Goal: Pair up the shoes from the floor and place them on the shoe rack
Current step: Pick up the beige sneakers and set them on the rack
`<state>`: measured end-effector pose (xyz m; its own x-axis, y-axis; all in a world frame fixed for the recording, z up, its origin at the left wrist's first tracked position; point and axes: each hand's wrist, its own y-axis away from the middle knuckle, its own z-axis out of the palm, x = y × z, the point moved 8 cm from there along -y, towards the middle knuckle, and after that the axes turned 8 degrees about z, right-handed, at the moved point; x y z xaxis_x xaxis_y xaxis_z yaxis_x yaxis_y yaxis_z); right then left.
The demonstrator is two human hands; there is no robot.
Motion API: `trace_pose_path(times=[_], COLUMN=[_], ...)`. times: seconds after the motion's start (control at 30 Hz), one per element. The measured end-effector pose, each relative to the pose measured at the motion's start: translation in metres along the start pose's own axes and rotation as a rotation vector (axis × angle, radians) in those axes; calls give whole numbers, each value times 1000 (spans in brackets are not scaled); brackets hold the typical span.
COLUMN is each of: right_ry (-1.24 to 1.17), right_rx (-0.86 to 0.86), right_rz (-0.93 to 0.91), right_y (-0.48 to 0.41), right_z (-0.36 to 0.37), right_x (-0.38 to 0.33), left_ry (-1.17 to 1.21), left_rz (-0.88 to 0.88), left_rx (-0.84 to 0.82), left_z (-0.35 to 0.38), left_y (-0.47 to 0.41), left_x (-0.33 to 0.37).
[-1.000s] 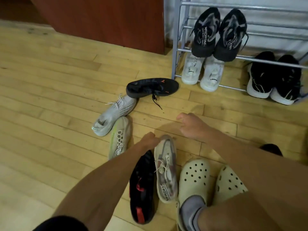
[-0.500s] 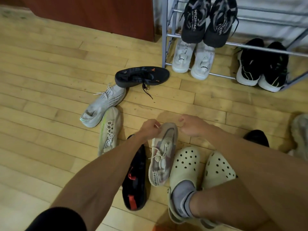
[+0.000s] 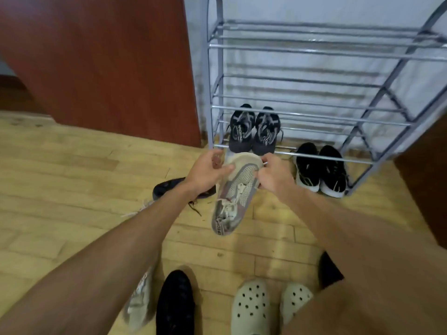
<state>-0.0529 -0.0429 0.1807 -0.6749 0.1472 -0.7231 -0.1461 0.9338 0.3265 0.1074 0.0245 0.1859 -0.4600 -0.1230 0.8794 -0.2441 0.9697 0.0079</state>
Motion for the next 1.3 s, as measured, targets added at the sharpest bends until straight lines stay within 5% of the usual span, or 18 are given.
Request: trace_pose_path(times=[0.3,0.53,0.77,1.0,1.3], right_ry=[-355,-600,-714,-570,-480], right_rx=[316,487,484,382,282], right_rz=[-70,-103,-36,195,529], right_y=[29,54,52,56,66], right_z=[-194,-304,-366,-374,-325], right_x=[-67,-41,55,184,350], left_ry=[-142,-132,-15,-115,-27], left_rz=[54,167,133,45,-411], left_rx=[-154,-191,-335,-554,-722], left_z=[-5,50,156,277,394], left_y=[-17,-26,-23,0,61], left_x=[121,215,252,247,150])
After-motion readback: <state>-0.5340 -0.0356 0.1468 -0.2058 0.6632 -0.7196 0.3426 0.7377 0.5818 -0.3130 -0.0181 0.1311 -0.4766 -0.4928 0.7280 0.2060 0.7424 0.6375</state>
